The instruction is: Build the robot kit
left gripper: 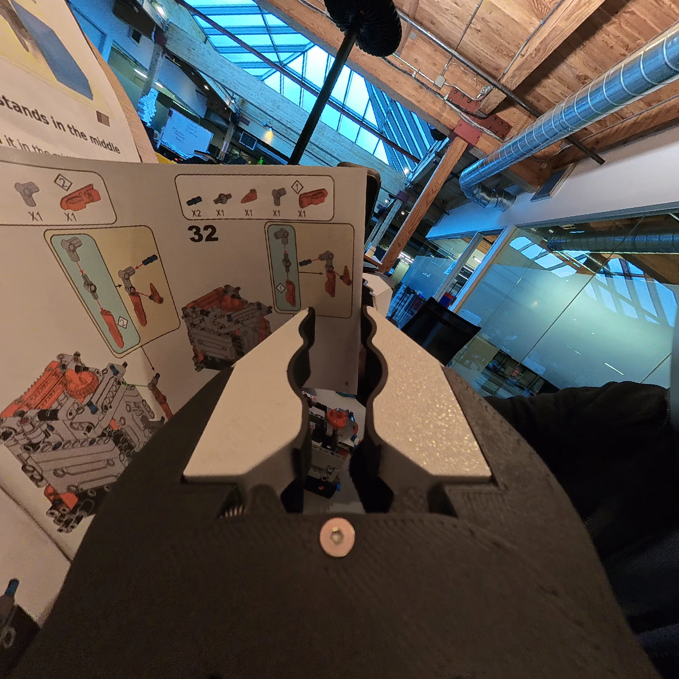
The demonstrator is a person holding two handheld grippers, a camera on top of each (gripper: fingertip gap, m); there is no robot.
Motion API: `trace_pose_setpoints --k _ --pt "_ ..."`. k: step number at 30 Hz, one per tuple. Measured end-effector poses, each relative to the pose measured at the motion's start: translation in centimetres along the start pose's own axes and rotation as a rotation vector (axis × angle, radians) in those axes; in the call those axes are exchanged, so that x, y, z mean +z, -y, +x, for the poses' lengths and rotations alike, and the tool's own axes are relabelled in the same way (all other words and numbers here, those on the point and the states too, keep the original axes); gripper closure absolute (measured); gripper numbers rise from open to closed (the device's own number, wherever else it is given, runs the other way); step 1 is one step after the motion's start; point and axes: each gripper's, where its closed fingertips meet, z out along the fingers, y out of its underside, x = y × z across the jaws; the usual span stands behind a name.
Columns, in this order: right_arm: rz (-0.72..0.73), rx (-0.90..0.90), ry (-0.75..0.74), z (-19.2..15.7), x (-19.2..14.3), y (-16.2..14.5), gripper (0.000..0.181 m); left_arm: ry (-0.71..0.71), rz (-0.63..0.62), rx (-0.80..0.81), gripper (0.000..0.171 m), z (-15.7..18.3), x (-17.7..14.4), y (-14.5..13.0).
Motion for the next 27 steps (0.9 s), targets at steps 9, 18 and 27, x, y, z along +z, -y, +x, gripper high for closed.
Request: trace_pose_setpoints --k 9,18,27 --pt "0.001 0.002 0.004 -0.04 0.04 0.02 0.135 -0.017 0.004 -0.016 0.148 0.08 0.01 0.00" --pt "-0.001 0.008 0.004 0.17 0.11 -0.09 0.135 -0.016 0.006 -0.039 0.149 -0.19 -0.03 -0.03" --pt "0.001 0.009 -0.004 0.34 0.01 -0.13 0.136 0.004 0.010 -0.024 0.160 -0.39 -0.20 0.04"
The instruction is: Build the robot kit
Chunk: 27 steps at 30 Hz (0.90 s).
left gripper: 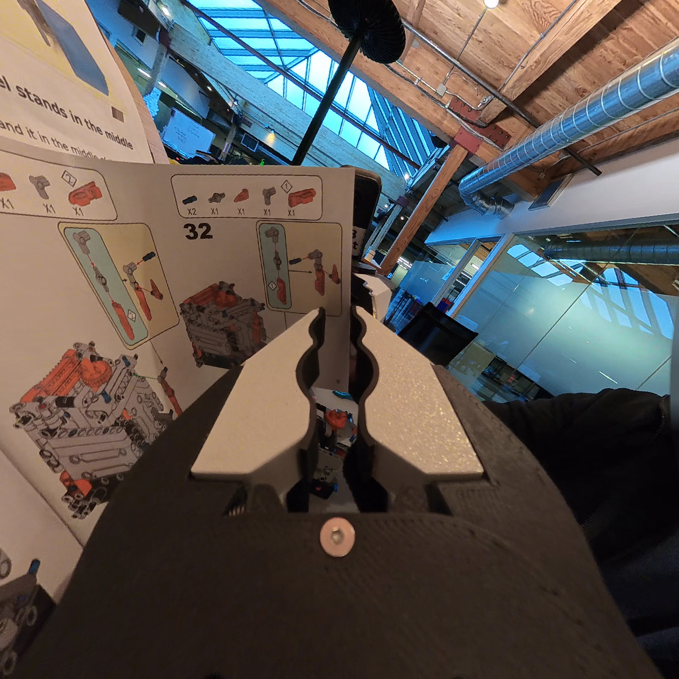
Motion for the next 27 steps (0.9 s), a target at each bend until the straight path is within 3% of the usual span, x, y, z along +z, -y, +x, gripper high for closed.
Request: trace_pose_setpoints --k 9,27 --pt "-0.012 -0.025 -0.052 0.6 -0.5 -0.1 0.135 0.029 0.010 0.012 0.171 -0.5 0.1 0.0" --pt "-0.075 -0.112 -0.200 2.0 -1.2 -0.4 0.140 0.112 -0.020 0.063 0.171 -1.5 1.0 -0.8"
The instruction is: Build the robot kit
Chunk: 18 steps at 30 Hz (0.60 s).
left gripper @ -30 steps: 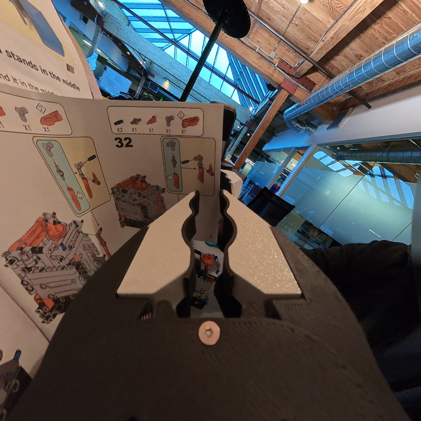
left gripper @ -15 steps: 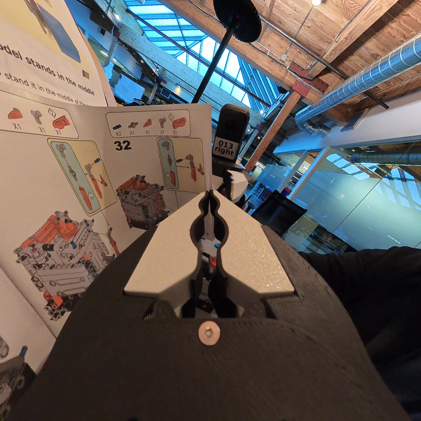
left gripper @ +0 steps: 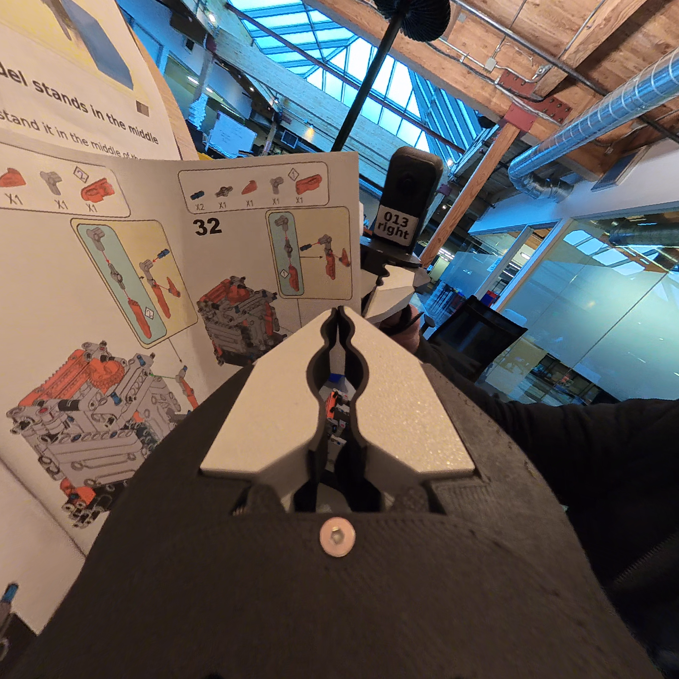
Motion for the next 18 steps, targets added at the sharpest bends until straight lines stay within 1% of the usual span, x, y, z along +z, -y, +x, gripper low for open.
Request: trace_pose_setpoints --k 4,7,8,11,18 --pt "-0.025 -0.031 -0.049 0.4 -0.2 -0.2 0.141 0.014 -0.009 0.007 0.171 -0.1 0.2 -0.2" --pt "-0.026 -0.021 -0.024 0.0 0.0 -0.4 0.142 0.012 0.017 0.032 0.170 0.4 0.4 0.3" --pt "-0.024 -0.022 -0.016 -0.1 0.1 -0.4 0.142 0.014 0.017 0.047 0.161 0.6 0.4 0.4" --pt "-0.015 -0.019 -0.001 -0.3 0.3 -0.4 0.143 0.008 -0.002 0.067 0.152 1.1 0.6 0.3" --pt "0.014 0.017 0.032 -0.2 0.1 -0.2 0.143 -0.011 0.006 0.038 0.153 0.8 0.7 0.1"
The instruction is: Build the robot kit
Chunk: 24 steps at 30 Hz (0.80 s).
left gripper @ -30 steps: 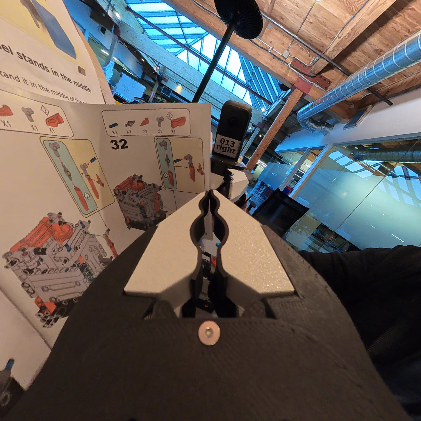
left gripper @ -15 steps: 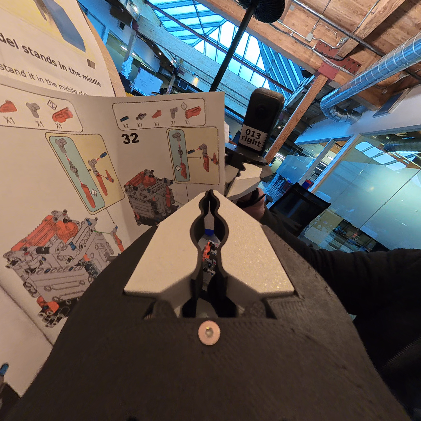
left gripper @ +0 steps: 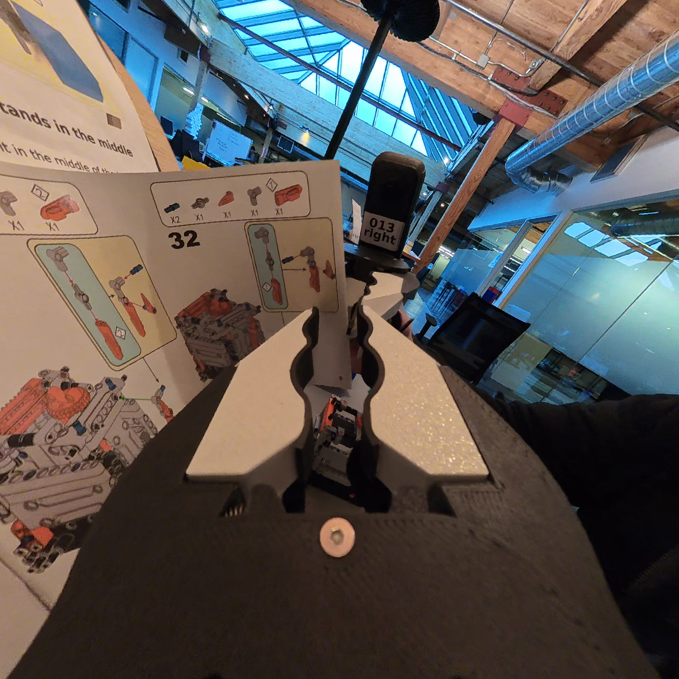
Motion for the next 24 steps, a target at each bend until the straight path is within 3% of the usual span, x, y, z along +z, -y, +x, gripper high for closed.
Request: trace_pose_setpoints --k 24 --pt "0.026 0.024 0.036 -0.09 -0.02 0.09 0.144 -0.052 0.030 -0.052 0.157 -0.19 0.15 -0.12"
